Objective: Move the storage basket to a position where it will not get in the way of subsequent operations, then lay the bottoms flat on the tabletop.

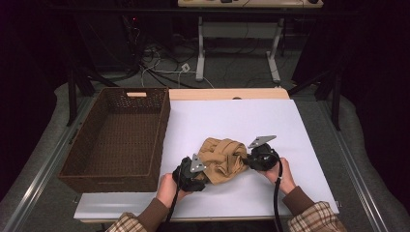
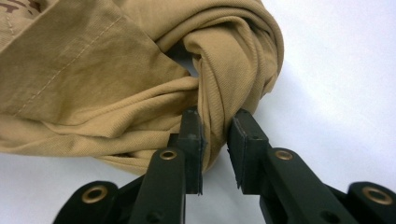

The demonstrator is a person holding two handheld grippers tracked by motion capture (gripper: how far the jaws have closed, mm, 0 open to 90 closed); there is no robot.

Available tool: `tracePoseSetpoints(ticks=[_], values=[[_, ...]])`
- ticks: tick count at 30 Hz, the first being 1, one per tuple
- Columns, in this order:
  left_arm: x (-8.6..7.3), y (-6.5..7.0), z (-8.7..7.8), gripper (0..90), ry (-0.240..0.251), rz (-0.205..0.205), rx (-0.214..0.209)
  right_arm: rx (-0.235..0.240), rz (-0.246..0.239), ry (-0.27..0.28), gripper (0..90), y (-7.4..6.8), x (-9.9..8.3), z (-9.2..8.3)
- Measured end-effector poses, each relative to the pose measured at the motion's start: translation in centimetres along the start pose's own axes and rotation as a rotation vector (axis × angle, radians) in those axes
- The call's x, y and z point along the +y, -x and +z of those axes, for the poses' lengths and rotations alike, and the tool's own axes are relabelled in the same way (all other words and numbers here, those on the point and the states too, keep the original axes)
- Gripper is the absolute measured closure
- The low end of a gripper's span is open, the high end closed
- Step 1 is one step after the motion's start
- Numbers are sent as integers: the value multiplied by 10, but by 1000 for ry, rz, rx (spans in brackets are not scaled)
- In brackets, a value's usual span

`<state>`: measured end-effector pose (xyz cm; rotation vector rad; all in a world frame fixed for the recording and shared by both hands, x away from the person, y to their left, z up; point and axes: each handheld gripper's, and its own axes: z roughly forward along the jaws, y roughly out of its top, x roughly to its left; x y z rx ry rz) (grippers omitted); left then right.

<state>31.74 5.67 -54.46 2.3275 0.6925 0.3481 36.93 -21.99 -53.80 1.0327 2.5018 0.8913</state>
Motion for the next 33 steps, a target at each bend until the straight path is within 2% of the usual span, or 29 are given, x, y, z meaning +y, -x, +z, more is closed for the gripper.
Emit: tracePoseSetpoints(ticks=[8,9,12,19,21,24,29,31,33], values=[[0,1,4,675,-14,7,-45,-18,-21,19,784,0,0,-8],[0,1,5,728,-18,4,-55,-26,-19,18,785,0,0,-9],[0,2,6,779,-22,4,-62,-35,-25,22,786,1,-1,-10],[1,2,2,832,-8,-12,-64,-56,-26,38,787,2,-1,-13],[1,2,-1,849,-3,-27,-75,-70,-27,41,789,4,-1,-14],[3,5,-3,860,-7,-22,-83,-79,-17,42,791,6,-3,-16],[4,12,-6,860,-23,-6,-76,-84,-25,11,787,5,-5,-14],[3,12,-7,851,-23,-9,-68,-84,-30,1,783,6,-5,-12],[1,10,-9,796,-11,-28,-62,-79,-27,-2,779,6,-5,-12]])
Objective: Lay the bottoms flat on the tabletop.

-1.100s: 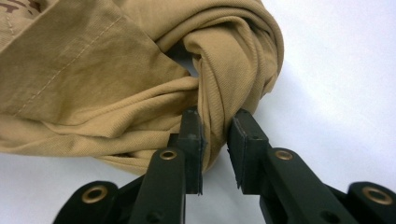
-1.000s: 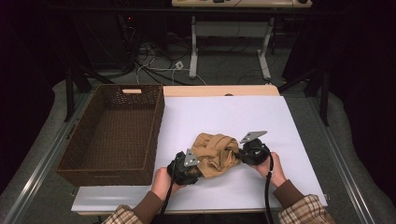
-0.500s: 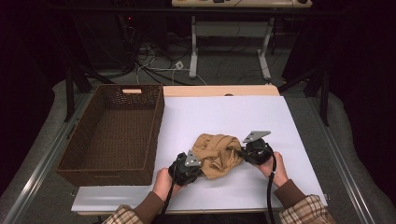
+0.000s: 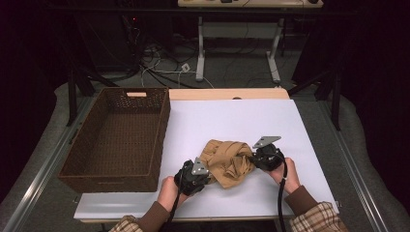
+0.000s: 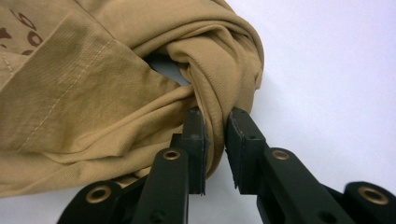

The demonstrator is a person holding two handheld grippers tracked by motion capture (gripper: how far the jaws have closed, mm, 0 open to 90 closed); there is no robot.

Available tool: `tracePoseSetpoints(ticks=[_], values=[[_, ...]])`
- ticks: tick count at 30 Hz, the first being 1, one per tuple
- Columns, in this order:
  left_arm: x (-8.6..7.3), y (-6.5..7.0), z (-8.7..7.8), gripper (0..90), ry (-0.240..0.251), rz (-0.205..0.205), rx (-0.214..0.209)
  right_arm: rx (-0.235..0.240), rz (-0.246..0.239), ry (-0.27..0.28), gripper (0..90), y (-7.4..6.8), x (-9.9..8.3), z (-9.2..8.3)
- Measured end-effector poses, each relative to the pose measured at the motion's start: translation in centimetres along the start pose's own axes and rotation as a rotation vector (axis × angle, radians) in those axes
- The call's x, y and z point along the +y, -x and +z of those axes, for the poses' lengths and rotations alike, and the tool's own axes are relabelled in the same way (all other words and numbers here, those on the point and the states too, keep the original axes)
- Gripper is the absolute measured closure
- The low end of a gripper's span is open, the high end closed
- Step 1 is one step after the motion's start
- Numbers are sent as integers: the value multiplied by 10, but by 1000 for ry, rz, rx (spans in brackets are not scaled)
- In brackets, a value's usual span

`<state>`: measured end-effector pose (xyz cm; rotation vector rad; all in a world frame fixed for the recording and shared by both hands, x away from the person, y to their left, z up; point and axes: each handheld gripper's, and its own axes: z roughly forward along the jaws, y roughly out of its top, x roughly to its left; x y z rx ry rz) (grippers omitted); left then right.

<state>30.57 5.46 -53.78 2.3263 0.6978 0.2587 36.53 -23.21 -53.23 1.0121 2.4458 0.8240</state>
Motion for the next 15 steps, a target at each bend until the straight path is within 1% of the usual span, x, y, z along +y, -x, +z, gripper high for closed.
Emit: tracePoseSetpoints(ticks=[1,2,3,4,6,8,9,10,13,14,15], values=[[0,0,-1,746,-1,-4,7,0,1,-4,776,0,0,0],[0,-1,-2,667,-3,-16,24,3,-2,-5,773,0,0,1],[0,-1,-4,577,-4,-38,30,2,-3,-9,770,0,-1,1],[-1,-2,-5,505,-1,-49,32,2,-6,-15,766,0,-1,2],[-1,-2,-9,386,24,-78,63,2,-6,-14,763,0,-1,3],[-2,-3,-11,306,34,-90,85,5,-7,-14,761,0,-2,3],[-2,-3,-10,281,35,-91,92,4,-10,-14,760,0,-2,4],[-2,-3,-9,256,33,-93,92,4,-11,-18,759,-1,-2,4],[-2,-4,-6,219,19,-93,99,-1,-15,-22,754,-1,-1,4],[-2,-4,-4,190,13,-99,113,1,-15,-24,752,-1,-1,4],[-3,-4,-3,151,11,-103,114,0,-16,-27,750,-1,-1,5]])
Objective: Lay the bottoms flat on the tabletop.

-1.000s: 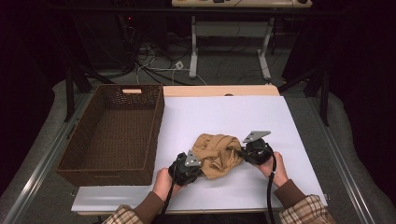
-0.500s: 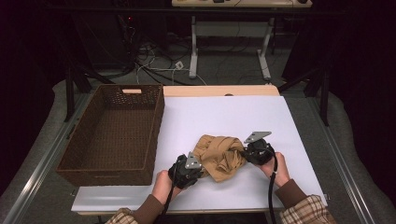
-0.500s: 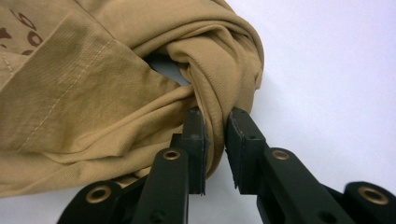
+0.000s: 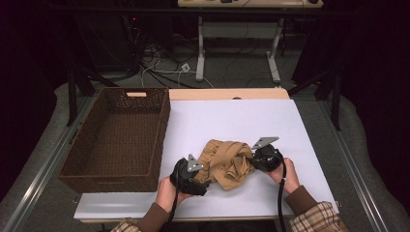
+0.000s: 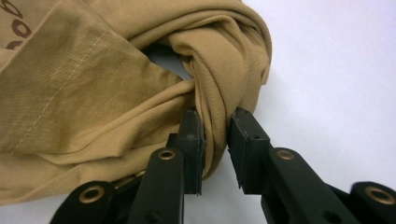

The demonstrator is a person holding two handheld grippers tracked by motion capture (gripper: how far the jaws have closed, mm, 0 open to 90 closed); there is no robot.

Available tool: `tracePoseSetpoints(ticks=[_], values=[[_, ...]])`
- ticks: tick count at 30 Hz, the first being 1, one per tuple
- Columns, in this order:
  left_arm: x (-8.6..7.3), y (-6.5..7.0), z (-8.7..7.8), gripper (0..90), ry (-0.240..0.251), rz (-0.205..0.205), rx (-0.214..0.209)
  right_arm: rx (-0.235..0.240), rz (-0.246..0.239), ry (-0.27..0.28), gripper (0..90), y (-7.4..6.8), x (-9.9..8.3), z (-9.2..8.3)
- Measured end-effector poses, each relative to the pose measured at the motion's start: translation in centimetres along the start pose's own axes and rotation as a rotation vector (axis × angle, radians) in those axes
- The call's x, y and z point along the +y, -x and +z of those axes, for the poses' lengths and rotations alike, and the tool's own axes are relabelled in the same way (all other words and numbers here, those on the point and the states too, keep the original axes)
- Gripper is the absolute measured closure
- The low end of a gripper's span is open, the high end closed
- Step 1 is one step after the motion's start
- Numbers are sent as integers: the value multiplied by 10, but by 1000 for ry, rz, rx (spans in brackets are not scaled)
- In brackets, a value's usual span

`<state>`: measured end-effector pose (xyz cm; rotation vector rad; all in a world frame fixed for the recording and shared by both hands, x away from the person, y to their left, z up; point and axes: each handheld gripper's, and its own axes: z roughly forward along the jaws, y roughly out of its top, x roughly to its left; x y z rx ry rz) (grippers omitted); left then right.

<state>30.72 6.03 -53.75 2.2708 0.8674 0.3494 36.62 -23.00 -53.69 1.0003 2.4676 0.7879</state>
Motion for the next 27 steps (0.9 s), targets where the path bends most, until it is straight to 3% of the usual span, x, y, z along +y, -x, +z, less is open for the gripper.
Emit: tracePoseSetpoints(ticks=[8,12,14,15,17,18,21,23,27], values=[[0,-5,9,176,-18,4,-31,2,1,-4,746,0,1,2],[-1,-5,12,292,-19,20,-28,2,11,0,743,1,1,2],[-3,-6,14,349,-4,15,-48,13,42,22,729,2,2,0],[-4,-6,15,428,4,8,-72,22,52,38,718,3,3,-2],[-4,-4,16,503,19,37,-78,32,64,50,656,2,5,-4],[-4,-2,16,601,21,44,-95,38,67,49,613,1,5,-4],[-3,2,17,746,18,72,-114,50,64,35,567,0,4,0],[-3,2,17,782,18,74,-112,51,63,30,589,1,4,1],[-3,3,14,847,23,74,-125,14,46,28,733,1,2,3]])
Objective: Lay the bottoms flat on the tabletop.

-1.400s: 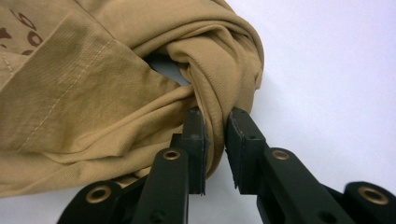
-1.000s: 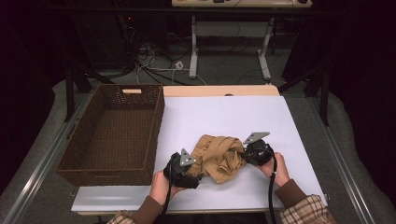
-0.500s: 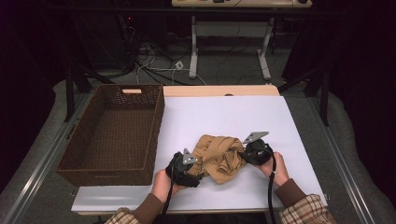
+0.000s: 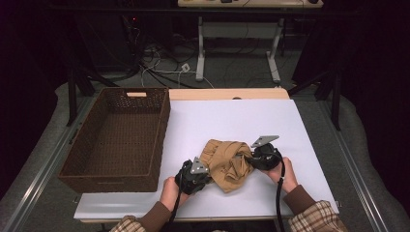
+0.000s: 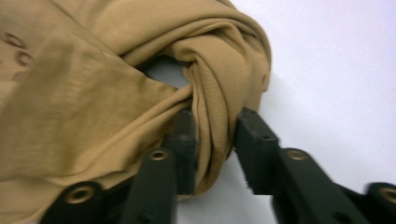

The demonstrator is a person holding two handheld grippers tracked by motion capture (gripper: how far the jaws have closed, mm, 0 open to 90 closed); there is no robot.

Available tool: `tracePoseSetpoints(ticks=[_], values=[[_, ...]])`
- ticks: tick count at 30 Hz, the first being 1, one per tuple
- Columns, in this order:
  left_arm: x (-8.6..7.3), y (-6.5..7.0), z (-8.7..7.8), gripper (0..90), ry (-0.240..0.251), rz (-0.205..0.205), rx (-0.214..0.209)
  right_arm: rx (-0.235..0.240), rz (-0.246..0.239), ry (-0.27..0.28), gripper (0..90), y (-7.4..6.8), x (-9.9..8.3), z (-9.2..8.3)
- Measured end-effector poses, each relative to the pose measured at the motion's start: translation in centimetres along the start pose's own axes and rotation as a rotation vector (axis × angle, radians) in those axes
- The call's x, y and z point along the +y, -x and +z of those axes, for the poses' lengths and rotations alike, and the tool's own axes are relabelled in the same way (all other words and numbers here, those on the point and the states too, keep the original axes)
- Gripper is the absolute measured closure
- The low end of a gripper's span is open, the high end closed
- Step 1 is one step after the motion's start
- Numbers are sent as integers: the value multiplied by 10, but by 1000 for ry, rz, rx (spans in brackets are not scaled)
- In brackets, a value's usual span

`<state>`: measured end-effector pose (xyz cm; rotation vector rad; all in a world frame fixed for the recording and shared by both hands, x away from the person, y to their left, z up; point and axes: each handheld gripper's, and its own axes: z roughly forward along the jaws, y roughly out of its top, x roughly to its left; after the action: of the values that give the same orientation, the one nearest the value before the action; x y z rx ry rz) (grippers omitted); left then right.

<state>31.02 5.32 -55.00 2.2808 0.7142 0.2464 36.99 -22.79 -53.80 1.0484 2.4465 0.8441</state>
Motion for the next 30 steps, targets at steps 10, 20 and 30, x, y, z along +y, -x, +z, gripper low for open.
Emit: tracePoseSetpoints(ticks=[10,20,30], values=[[1,-2,-11,872,25,-5,10,-40,5,9,792,2,0,-2],[0,-12,-24,875,61,-65,80,-95,7,2,791,6,1,-5],[0,-15,-24,862,96,-74,121,3,-35,-48,777,-3,3,-8]])
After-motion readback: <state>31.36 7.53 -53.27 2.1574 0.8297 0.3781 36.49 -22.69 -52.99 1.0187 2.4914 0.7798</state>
